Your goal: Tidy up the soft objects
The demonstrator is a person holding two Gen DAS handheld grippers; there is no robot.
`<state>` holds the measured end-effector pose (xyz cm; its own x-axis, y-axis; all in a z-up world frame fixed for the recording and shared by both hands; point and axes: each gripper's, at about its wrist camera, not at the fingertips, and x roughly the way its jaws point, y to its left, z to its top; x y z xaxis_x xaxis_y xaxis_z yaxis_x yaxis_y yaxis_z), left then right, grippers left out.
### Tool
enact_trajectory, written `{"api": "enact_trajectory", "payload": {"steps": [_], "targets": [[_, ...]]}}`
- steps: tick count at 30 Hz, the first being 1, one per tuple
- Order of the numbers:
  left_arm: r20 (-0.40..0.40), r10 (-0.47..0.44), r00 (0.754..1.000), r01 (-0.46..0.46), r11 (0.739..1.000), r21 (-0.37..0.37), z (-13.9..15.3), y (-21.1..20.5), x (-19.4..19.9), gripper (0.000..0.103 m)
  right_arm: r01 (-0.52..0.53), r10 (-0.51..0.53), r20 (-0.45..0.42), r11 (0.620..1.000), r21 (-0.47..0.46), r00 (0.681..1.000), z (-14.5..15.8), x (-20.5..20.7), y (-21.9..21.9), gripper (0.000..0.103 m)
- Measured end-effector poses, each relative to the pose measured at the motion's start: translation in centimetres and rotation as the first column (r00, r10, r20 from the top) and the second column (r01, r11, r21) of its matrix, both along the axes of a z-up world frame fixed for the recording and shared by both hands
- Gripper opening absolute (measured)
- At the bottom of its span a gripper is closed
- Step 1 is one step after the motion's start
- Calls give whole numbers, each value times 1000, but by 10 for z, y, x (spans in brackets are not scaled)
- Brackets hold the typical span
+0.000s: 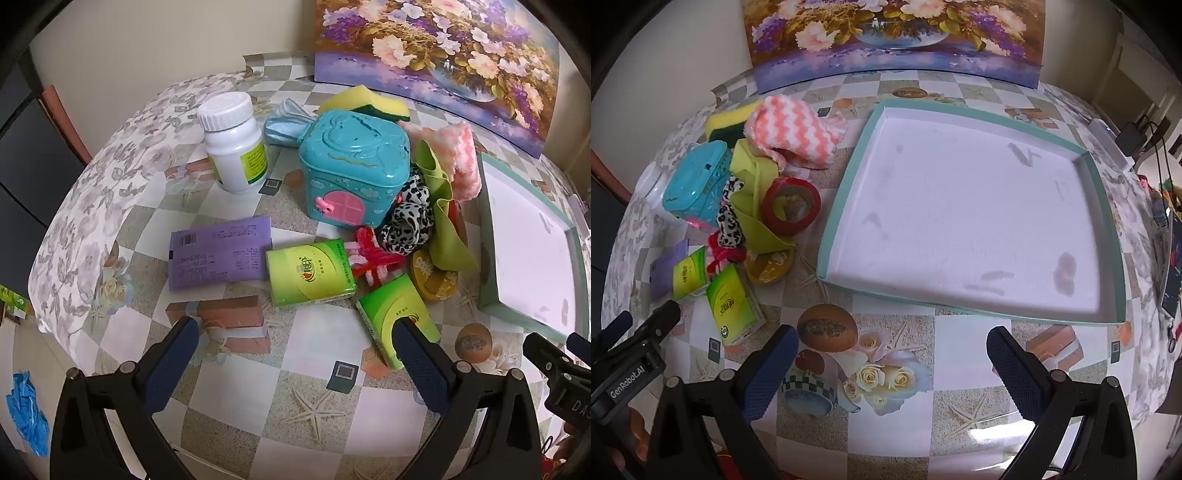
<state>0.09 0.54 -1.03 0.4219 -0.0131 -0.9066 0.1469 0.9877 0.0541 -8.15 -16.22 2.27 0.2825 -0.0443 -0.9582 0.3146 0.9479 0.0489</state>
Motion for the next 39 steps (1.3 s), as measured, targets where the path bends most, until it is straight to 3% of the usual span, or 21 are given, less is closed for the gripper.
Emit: {"api": "enact_trajectory", "payload": {"steps": [39], "targets": [[-33, 27, 999, -27, 1000, -4, -7, 0, 4, 103, 0, 0, 0, 1000, 0, 1000, -1, 0, 1, 103]]}}
